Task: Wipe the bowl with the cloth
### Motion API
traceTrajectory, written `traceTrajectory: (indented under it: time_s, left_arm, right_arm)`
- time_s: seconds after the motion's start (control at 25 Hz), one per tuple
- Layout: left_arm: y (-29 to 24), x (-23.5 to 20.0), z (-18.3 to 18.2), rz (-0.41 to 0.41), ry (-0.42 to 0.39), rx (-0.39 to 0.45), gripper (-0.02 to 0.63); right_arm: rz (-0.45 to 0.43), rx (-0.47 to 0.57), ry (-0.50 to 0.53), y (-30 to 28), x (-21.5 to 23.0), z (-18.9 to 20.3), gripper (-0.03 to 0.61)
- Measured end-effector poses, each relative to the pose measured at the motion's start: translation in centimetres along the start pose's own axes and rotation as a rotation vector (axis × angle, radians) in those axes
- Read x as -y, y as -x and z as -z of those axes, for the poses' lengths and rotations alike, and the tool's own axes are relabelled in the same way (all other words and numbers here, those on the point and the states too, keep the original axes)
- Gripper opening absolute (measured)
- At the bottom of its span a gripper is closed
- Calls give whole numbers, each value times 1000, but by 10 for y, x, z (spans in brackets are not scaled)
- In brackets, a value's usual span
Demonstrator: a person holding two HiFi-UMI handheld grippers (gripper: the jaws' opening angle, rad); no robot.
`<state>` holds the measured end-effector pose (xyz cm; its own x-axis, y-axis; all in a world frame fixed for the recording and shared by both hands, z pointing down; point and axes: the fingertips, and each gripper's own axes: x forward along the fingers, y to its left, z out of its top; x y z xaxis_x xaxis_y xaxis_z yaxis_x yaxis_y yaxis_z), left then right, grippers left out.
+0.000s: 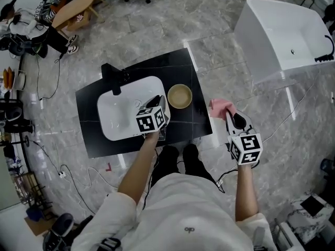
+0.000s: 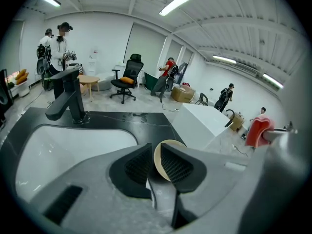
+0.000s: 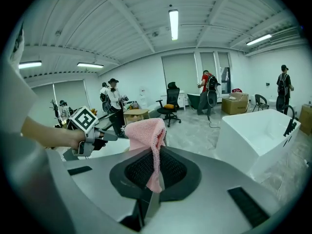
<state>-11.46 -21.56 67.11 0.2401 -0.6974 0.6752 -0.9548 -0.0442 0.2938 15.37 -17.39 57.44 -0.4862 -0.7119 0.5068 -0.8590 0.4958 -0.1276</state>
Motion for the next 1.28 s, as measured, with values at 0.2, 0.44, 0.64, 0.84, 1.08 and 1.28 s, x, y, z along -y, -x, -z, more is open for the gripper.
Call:
traceTrajectory:
  time_s: [0.2, 0.44, 0.64, 0.84, 1.08, 1.28]
  left_arm:
    - [32, -1, -3, -4, -4, 51, 25]
    - [75, 2, -24, 41, -55, 133, 13]
    - [121, 1, -48, 80, -131, 220, 14]
    - [171, -5, -71, 143, -195, 306, 14]
    - [224, -11, -98, 229, -286, 369, 12]
    - [259, -29, -118, 252, -323, 423, 14]
  right_arm:
    - [-5, 16, -63, 9, -5, 2, 17]
    - [17, 30, -67, 15, -13, -1, 17]
    - [24, 53, -69, 19, -34, -11, 17]
    - [20, 103, -57, 22, -72, -39, 17]
    - [14, 184, -19, 31, -124, -88, 17]
    - [23, 241, 15, 39, -162, -123, 17]
